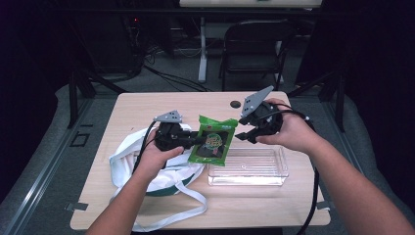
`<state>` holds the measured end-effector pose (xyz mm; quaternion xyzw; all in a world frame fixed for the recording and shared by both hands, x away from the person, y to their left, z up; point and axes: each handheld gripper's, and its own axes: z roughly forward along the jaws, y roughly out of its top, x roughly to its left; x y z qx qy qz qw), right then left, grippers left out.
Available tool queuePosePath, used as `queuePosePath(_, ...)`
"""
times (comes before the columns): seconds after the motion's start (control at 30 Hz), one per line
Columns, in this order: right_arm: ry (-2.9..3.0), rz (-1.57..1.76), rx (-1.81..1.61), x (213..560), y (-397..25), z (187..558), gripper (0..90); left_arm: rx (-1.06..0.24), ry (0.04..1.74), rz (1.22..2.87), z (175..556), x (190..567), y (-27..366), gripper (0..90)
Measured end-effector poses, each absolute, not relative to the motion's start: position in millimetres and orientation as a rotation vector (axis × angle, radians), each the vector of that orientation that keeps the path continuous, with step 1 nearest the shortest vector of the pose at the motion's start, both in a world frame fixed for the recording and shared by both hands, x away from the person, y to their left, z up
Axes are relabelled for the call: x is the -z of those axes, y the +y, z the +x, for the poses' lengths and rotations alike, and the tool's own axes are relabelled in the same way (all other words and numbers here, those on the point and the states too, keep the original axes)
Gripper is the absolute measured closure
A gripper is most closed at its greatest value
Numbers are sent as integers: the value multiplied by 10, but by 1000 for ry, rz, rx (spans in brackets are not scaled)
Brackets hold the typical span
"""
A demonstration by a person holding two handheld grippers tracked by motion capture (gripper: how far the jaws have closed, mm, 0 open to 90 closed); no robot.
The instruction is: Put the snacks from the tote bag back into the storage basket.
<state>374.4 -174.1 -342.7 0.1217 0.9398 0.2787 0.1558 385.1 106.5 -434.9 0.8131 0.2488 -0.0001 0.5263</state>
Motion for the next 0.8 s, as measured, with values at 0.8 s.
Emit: queuePosePath(0.8,2767,290,-792,3427,-1523,3878,507,23,506,1965,3790,4334,837,728)
